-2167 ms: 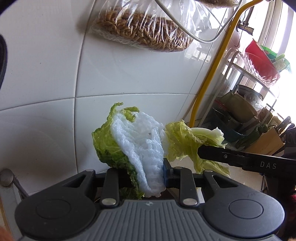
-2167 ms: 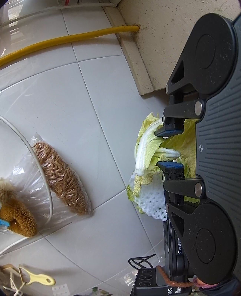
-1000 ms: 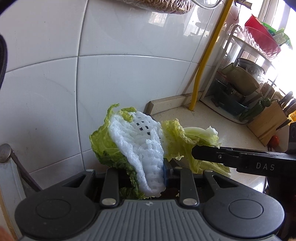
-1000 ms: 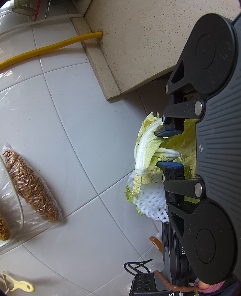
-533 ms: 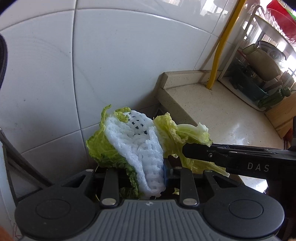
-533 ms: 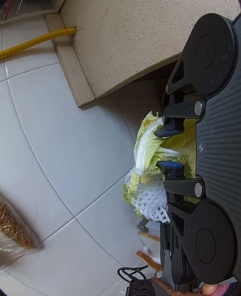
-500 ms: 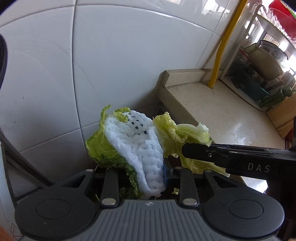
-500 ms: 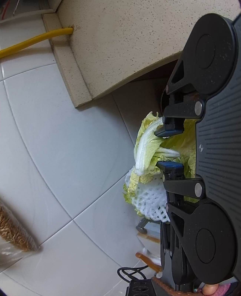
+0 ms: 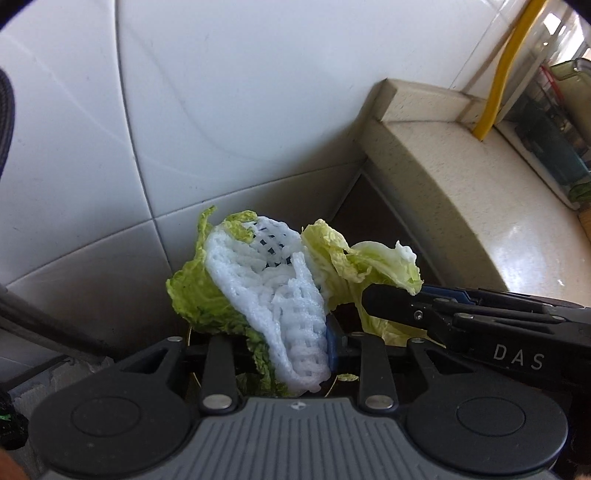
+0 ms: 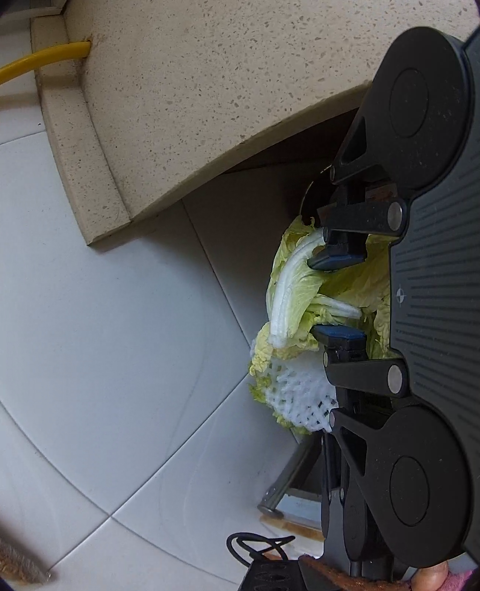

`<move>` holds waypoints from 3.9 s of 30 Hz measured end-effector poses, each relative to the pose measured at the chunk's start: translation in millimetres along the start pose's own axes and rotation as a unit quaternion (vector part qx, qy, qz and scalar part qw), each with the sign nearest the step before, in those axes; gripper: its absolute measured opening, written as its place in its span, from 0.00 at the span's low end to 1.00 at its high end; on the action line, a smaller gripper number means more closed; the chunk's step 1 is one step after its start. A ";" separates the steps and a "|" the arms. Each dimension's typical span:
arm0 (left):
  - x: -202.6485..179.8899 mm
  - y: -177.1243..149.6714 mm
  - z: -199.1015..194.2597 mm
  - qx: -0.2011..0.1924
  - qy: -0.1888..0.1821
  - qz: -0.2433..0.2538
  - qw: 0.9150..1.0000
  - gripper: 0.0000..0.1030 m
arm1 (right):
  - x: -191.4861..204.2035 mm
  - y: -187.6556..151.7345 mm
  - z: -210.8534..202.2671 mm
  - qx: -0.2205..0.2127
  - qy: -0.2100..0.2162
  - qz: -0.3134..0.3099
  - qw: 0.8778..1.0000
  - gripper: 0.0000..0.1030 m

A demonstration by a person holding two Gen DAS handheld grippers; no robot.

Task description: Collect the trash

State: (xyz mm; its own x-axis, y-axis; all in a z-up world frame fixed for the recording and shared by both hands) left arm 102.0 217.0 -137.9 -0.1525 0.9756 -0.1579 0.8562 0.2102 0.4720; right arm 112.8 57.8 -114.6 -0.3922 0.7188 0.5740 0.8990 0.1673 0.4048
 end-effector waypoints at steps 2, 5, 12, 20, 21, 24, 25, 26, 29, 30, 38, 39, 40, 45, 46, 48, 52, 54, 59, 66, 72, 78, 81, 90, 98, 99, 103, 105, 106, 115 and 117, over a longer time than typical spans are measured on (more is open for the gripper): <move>2.1 1.1 10.4 0.013 -0.002 -0.007 1.000 0.26 | -3.7 1.3 8.2 0.004 -0.005 0.002 1.000 0.39; 2.5 2.6 22.7 0.029 -0.002 -0.010 1.000 0.28 | -11.6 1.9 17.4 0.011 -0.012 0.012 1.000 0.44; 12.0 4.2 46.4 0.069 -0.006 -0.045 0.997 0.34 | -13.9 -6.2 25.5 0.005 -0.023 0.005 1.000 0.47; 20.7 1.8 65.5 0.106 0.000 -0.076 0.991 0.42 | -7.9 -10.7 24.9 0.001 -0.022 -0.001 1.000 0.68; 18.3 2.9 63.5 0.102 -0.002 -0.072 0.992 0.43 | -9.6 -8.5 24.3 0.000 -0.017 0.005 1.000 0.68; 14.6 7.5 59.1 0.091 -0.006 -0.069 0.993 0.48 | -11.9 -2.7 20.3 0.004 0.002 0.029 1.000 0.68; 14.7 7.6 57.8 0.089 -0.006 -0.070 0.994 0.49 | -11.7 -1.8 20.3 0.006 0.004 0.033 0.999 0.68; 15.3 7.6 57.0 0.089 -0.007 -0.074 0.993 0.49 | -10.8 -0.6 21.0 0.008 0.003 0.034 0.999 0.68; 20.7 5.8 48.9 0.087 -0.009 -0.086 0.992 0.49 | -9.7 0.5 19.8 0.010 0.003 0.035 0.999 0.71; 20.6 6.4 47.3 0.084 -0.011 -0.086 0.993 0.49 | -10.8 1.9 20.4 0.013 0.008 0.042 0.999 0.72; 23.1 8.2 34.4 0.068 -0.019 -0.093 0.993 0.49 | -13.6 5.8 5.0 0.008 0.026 0.062 0.998 0.73; 21.0 8.1 31.0 0.065 -0.015 -0.089 0.994 0.49 | -12.5 6.1 0.5 0.007 0.028 0.061 0.998 0.73; 18.8 8.4 26.8 0.061 -0.009 -0.084 0.995 0.49 | -10.9 5.8 -3.5 0.007 0.031 0.060 0.998 0.73; 4.5 10.6 -6.0 0.026 0.014 -0.067 0.997 0.50 | 0.3 5.0 -29.5 -0.009 0.029 0.032 0.999 0.73; 1.6 10.8 -13.8 0.017 0.019 -0.066 0.998 0.50 | 1.2 4.8 -35.3 -0.012 0.028 0.029 0.999 0.73; -7.5 9.1 -29.1 0.000 0.033 -0.063 0.997 0.51 | 3.3 4.6 -47.9 -0.022 0.025 0.022 0.999 0.74; -27.9 3.2 -57.4 -0.036 0.060 -0.059 0.996 0.52 | 3.7 1.6 -81.2 -0.045 0.017 -0.006 0.999 0.77; -37.3 -1.7 -70.9 -0.056 0.073 -0.066 0.994 0.53 | 4.4 -1.2 -95.8 -0.059 0.007 -0.025 0.998 0.78; -59.5 -19.6 -97.8 -0.092 0.089 -0.079 0.989 0.63 | -4.4 -9.7 -121.3 -0.075 -0.003 -0.037 0.997 0.83; -100.6 -38.9 -127.4 -0.128 0.180 -0.038 0.975 0.76 | -11.0 -24.7 -155.6 -0.090 -0.001 -0.060 0.994 0.84; -133.5 -41.0 -165.1 -0.186 0.246 0.050 0.950 0.89 | -7.5 -39.2 -186.8 -0.117 0.001 -0.063 0.991 0.85; -126.7 -59.4 -187.0 -0.212 0.166 0.025 0.963 0.95 | 3.0 -60.8 -217.3 -0.161 -0.023 -0.058 0.985 0.88; -132.5 -69.8 -185.3 -0.200 0.165 0.036 0.965 0.95 | 9.4 -78.0 -226.3 -0.175 -0.040 -0.059 0.982 0.89; -138.8 -106.0 -191.8 -0.171 0.130 0.040 0.976 0.99 | 15.5 -127.7 -239.8 -0.185 -0.072 -0.039 0.979 0.92; -139.0 -124.6 -191.9 -0.146 0.119 0.046 0.981 0.99 | 22.0 -151.9 -240.2 -0.178 -0.080 -0.032 0.980 0.93; -138.0 -126.6 -191.8 -0.144 0.116 0.042 0.982 0.99 | 21.9 -154.7 -240.0 -0.177 -0.081 -0.031 0.980 0.93; -139.7 -133.5 -188.0 -0.129 0.120 0.040 0.984 0.99 | 20.3 -162.6 -238.6 -0.169 -0.087 -0.026 0.981 0.94; -142.4 -137.2 -184.4 -0.119 0.126 0.044 0.984 0.99 | 18.6 -165.9 -236.7 -0.165 -0.092 -0.023 0.982 0.94; -143.2 -139.2 -182.3 -0.114 0.131 0.046 0.984 0.99 | 17.6 -167.4 -235.3 -0.162 -0.095 -0.021 0.982 0.94; -143.3 -150.6 -179.7 -0.098 0.144 0.038 0.984 0.99 | 12.2 -176.1 -225.9 -0.153 -0.146 -0.027 0.977 0.94; -143.3 -151.7 -180.2 -0.097 0.145 0.037 0.984 0.99 | 11.6 -177.6 -225.5 -0.154 -0.155 -0.030 0.975 0.94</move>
State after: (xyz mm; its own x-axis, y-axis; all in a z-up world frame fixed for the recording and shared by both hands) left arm -94.9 56.8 -30.6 -0.2524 0.9596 0.1247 0.7640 0.1185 0.6342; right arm -95.4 -115.7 -19.2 -0.3208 0.8919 0.3187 0.7563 0.0387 0.6531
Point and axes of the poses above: each gripper's, at about its wrist camera, not at the fingertips, and z roughly the way its jaws point, x to its left, y to its top, the point moved 1 cm from there along z, roughly the way its jaws point, and after that the axes turned 12 degrees about z, right-handed, at the moved point
